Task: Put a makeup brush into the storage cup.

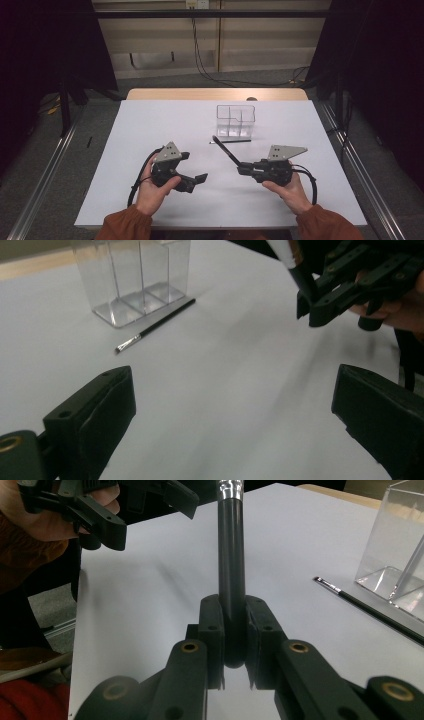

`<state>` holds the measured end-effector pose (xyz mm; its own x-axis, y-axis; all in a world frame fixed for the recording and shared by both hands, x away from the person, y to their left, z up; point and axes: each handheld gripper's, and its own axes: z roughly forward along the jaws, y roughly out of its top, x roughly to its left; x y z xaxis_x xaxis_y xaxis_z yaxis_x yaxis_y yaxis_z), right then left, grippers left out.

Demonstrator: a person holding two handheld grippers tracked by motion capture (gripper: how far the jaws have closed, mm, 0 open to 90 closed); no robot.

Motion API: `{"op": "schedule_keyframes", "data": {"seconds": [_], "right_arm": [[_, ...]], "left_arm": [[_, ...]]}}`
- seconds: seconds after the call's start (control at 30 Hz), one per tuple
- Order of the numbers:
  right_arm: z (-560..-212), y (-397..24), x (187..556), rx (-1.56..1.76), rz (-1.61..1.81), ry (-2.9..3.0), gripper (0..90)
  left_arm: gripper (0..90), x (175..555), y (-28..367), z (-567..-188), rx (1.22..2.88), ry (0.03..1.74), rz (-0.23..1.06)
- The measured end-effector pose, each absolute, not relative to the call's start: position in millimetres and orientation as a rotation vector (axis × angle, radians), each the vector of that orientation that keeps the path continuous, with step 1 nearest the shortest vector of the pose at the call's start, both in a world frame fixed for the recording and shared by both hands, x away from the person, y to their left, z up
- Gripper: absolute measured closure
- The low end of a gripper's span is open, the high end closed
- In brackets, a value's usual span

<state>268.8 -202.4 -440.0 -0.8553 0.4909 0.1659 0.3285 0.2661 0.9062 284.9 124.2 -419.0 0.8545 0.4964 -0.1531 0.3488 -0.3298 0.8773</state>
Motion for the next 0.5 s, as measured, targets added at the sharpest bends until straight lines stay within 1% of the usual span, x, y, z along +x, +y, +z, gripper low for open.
{"op": "schedule_keyframes", "data": {"seconds": [0.13,0.4,0.5], "right_arm": [[-439.3,-199.4,268.3,0.761,1.651,2.375,80.0],[-438.5,-197.7,267.1,0.748,1.649,2.363,79.9],[-437.9,-196.8,266.4,0.742,1.65,2.365,80.0]], "left_arm": [[3.8,284.1,116.3,-416.3,1.903,0.619,0.179],[4.2,285.7,98.1,-412.0,1.878,0.589,0.186],[4.3,288.7,90.6,-410.1,1.864,0.57,0.153]]}}
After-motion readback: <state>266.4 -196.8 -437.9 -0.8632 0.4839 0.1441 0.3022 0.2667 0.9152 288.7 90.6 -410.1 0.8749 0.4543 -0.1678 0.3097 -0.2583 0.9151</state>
